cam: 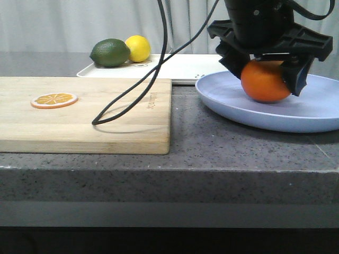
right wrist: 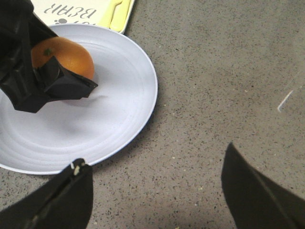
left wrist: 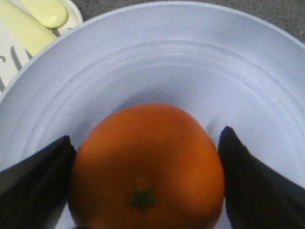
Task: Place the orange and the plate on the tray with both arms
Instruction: 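Lift the orange with the left gripper and carry it over the blue plate, then lower the orange onto the plate, open the left gripper, lift away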
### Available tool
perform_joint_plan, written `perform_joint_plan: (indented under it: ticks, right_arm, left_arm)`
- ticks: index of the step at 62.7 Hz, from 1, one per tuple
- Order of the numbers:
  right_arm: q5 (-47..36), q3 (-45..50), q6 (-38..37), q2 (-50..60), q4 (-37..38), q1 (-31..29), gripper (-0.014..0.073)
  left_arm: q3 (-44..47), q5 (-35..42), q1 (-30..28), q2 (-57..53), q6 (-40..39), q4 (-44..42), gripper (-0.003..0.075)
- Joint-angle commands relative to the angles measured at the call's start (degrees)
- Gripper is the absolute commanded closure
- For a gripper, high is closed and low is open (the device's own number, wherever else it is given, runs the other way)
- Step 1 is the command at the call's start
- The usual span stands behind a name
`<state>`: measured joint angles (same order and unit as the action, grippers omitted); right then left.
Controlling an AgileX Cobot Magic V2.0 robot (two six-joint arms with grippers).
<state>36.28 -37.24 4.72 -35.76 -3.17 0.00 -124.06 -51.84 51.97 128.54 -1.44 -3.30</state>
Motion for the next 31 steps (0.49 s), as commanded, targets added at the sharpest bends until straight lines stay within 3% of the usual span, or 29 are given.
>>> perform_joint_plan:
  ticks: [1, 17, 31]
  right_arm:
    - [-4.5, -1.9, 0.6, -0.3, 0.7, -0.3, 0.0025]
    - [-4.5, -1.9, 0.6, -0.3, 0.7, -0.3, 0.0025]
    - [-4.5, -1.9, 0.6, -0.3, 0.7, -0.3, 0.0025]
  left_arm:
    - [-2.3, 3.2, 0.6, -4.1, 0.0, 1.4, 0.0124]
    - [-2.5, 2.5, 0.6, -4.1, -0.1, 1.5, 0.0078]
    - [-7.8, -3.9, 0.5, -6.6, -0.1, 1.4, 0.0078]
